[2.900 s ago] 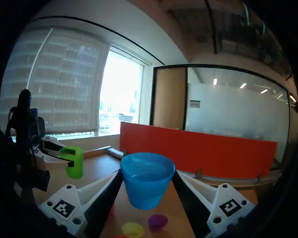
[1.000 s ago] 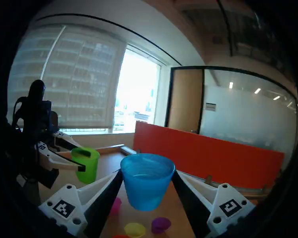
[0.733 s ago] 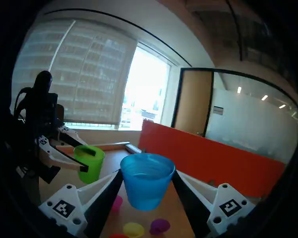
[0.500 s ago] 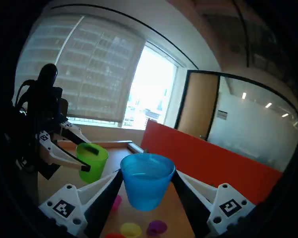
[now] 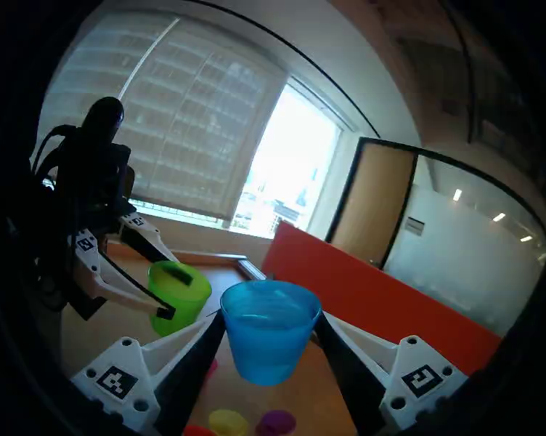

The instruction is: Pour water

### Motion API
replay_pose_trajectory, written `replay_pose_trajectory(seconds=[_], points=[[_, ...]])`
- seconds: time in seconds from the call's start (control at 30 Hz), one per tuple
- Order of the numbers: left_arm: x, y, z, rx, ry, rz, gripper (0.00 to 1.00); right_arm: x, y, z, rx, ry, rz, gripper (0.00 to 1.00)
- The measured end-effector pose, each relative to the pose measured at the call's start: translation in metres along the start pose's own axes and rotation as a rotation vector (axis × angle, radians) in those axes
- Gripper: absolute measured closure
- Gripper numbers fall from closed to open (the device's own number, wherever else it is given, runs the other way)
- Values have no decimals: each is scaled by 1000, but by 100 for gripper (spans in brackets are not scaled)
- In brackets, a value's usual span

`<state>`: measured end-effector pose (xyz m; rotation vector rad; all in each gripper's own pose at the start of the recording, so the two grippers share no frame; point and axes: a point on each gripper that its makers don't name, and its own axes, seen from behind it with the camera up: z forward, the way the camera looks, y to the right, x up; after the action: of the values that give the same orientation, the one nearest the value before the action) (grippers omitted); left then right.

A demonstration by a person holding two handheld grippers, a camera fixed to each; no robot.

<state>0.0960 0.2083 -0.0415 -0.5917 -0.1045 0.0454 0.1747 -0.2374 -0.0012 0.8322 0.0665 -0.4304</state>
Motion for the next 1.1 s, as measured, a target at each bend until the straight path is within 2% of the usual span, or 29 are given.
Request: replay_pose_trajectory(seconds=[0.2,0.6,1.1], points=[[-3,0,4,-9,-2,1,15,-2,-1,5,6,-5,-43,9],[-6,1,12,-25,-6,8,15,0,0,14,29,-8,-89,9],[-3,6,15,-34,2,13,15,5,-4,26,64,-12,-186,9]])
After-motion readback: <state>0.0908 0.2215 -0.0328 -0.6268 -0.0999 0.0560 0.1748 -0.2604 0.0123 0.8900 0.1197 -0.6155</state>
